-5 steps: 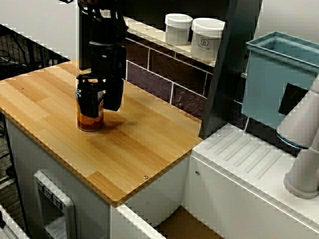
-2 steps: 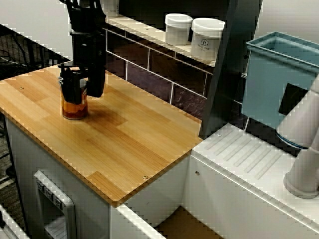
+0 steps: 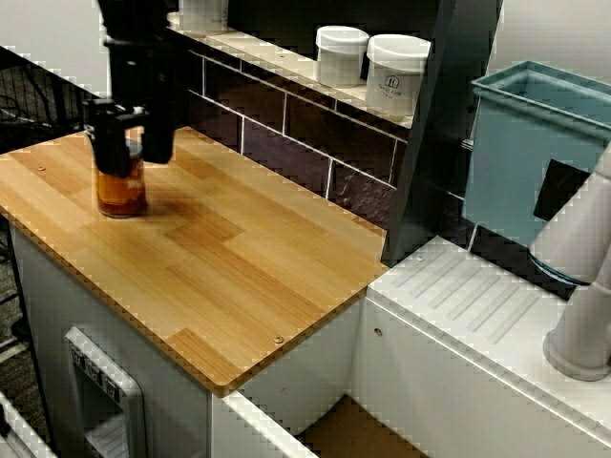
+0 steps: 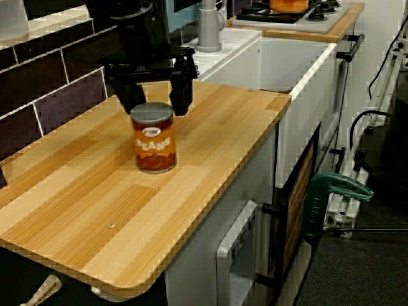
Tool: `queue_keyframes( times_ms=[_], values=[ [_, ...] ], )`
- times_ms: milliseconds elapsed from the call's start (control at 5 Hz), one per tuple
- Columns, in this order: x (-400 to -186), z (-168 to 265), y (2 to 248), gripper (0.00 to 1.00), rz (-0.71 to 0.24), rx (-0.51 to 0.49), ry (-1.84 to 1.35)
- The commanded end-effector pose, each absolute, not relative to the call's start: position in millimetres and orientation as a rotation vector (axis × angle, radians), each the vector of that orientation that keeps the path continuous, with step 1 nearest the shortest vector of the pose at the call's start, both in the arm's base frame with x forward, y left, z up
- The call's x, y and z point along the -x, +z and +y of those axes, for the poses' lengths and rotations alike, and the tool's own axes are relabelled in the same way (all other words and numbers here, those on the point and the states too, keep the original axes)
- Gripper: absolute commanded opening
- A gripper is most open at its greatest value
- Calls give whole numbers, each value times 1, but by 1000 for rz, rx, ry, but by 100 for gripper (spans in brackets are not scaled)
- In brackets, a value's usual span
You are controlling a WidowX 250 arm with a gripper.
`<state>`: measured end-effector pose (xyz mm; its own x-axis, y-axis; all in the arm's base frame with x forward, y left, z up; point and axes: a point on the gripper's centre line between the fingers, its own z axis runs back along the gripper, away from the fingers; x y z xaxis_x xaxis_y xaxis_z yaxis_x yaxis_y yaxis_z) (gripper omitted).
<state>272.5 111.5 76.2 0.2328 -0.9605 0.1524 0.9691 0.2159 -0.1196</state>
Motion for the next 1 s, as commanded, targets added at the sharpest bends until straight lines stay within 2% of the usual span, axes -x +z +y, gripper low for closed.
queue_keyframes(
  times_ms=[0, 400, 800],
  values=[
    [-285, 154, 88, 100, -93, 147, -1265],
    [-289, 164, 82, 100, -69, 157, -1238],
    [-290, 164, 103, 100, -84, 194, -1182]
  ],
)
